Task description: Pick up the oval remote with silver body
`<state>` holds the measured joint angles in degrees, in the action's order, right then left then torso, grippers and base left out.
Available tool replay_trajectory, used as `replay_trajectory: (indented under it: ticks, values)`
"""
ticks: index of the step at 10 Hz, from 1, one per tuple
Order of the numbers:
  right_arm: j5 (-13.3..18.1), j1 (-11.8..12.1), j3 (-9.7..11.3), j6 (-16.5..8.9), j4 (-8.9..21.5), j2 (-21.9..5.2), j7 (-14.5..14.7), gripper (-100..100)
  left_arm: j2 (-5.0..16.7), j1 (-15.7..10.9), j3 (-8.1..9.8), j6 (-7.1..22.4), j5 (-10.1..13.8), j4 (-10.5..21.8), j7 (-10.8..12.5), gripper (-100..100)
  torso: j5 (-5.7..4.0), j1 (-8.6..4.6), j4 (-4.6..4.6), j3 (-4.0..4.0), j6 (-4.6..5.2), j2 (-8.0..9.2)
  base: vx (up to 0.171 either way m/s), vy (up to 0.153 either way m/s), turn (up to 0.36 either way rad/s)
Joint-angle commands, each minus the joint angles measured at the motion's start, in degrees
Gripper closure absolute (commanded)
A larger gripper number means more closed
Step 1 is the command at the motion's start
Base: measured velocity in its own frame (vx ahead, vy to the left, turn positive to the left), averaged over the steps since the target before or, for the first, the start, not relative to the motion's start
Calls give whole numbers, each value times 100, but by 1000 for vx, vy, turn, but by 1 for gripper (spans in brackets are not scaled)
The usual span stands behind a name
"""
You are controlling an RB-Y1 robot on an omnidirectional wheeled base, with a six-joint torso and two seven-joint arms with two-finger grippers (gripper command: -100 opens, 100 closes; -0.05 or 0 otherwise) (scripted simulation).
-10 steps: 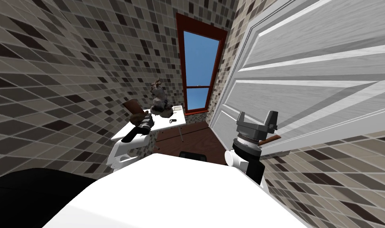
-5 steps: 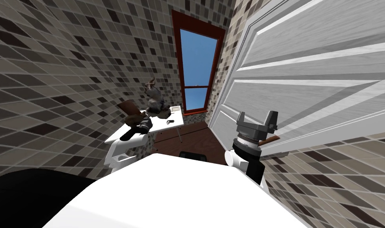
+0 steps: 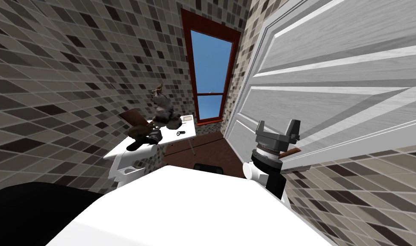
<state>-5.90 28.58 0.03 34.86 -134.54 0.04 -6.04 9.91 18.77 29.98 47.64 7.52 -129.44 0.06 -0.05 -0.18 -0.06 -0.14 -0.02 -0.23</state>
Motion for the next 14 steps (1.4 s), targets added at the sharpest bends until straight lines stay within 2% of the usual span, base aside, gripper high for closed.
replay_trajectory:
  ticks: [1,2,3,4,5,7,8,10,11,12,13,14]
  values:
    - [0,0,0,0,0,0,0,0,21,22,42,191,42,-14,-11,-100,0,0,0,0,0,0,40,-23,4]
    - [0,0,0,0,0,0,0,0,45,-23,211,406,98,42,-97,-100,2,9,2,5,-1,10,69,-47,-40]
    - [0,0,0,0,0,0,0,0,45,-23,211,569,98,42,-97,-100,1,4,1,3,0,4,83,-51,-21]
    - [0,0,0,0,0,0,0,0,45,-23,211,612,98,42,-97,-100,1,3,0,-1,0,-1,41,-22,-1]
    - [0,0,0,0,0,0,0,0,73,-68,374,840,158,103,-185,-100,2,11,2,5,-1,10,67,-45,-46]
    - [0,0,0,0,0,0,0,0,73,-68,374,1025,158,103,-185,-100,1,2,0,0,0,0,63,-37,-3]
    - [0,0,0,0,0,0,0,0,103,-111,530,1254,222,168,-275,-100,2,11,1,5,0,9,93,-26,-35]
    - [0,0,0,0,0,0,0,0,103,-111,530,1427,222,168,-275,-100,2,10,-1,-3,0,-4,63,-26,-5]
    - [0,0,0,0,0,0,0,0,137,-154,680,1658,289,238,-366,-100,2,12,2,5,0,10,66,-40,-28]
    - [0,0,0,0,0,0,0,0,137,-154,680,1804,289,238,-366,-100,2,7,1,3,0,5,83,-48,-12]
    - [0,0,0,0,0,0,0,0,175,-195,823,1976,358,310,-457,-100,1,4,0,0,0,0,148,-53,-18]
    - [0,1,0,0,0,0,0,0,175,-195,823,2175,358,310,-457,-100,0,2,-4,-11,0,-20,125,-32,-9]
